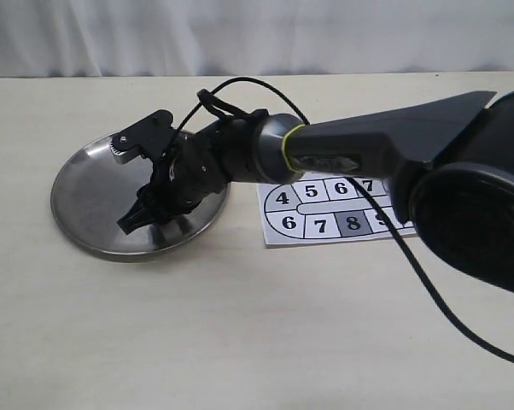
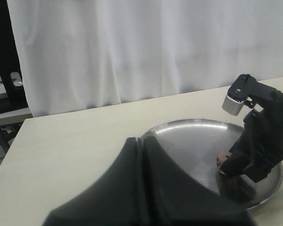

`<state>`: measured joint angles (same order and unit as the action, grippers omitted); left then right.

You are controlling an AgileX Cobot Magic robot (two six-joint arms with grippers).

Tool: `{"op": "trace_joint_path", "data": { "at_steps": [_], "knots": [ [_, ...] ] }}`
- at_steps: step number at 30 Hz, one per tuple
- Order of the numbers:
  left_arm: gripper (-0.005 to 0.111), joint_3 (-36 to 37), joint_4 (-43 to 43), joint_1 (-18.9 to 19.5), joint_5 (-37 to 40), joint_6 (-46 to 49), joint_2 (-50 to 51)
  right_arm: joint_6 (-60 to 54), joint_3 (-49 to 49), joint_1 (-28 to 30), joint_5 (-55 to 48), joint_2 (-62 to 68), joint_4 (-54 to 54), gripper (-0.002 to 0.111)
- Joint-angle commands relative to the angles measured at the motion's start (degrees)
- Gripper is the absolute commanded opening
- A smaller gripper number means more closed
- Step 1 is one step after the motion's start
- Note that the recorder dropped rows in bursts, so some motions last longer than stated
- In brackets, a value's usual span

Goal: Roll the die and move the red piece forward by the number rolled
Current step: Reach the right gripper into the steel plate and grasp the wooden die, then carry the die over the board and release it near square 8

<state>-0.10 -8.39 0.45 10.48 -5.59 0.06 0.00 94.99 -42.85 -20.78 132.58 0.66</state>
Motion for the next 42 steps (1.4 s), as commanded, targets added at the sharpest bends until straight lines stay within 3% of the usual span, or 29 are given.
{"op": "trace_joint_path", "data": {
  "at_steps": [1,8,15,23,25,30,33,36,42],
  "knots": [
    [0.0,0.1,0.11,-0.48,-0.55,-0.05,-0.06,-0.42,0.3,0.82,-4.64,-6.43,0.43,0.004],
    [0.0,0.1,0.11,-0.48,-0.55,-0.05,-0.06,-0.49,0.3,6.6,-17.16,-18.98,3.47,0.004],
    [0.0,0.1,0.11,-0.48,-0.55,-0.05,-0.06,0.0,-0.42,15.26,-27.06,-22.92,3.22,0.004],
    [0.0,0.1,0.11,-0.48,-0.55,-0.05,-0.06,0.89,-9.69,19.31,-19.34,-17.11,3.76,0.006],
    [0.0,0.1,0.11,-0.48,-0.55,-0.05,-0.06,3.12,-9.82,19.31,-19.21,-15.09,5.53,0.017],
    [0.0,0.1,0.11,-0.48,-0.55,-0.05,-0.06,4.3,-9.7,19.31,-18.27,-12.68,7.03,0.062],
    [0.0,0.1,0.11,-0.48,-0.55,-0.05,-0.06,4.3,-9.7,19.31,-18.27,-12.81,8.33,0.083],
    [0.0,0.1,0.11,-0.48,-0.55,-0.05,-0.06,4.3,-9.7,19.31,-18.27,-14.27,8.33,0.091],
    [0.0,0.1,0.11,-0.48,-0.55,-0.05,-0.06,3.91,-9.7,19.42,-18.45,-19.78,8.33,0.089]
  ]
}}
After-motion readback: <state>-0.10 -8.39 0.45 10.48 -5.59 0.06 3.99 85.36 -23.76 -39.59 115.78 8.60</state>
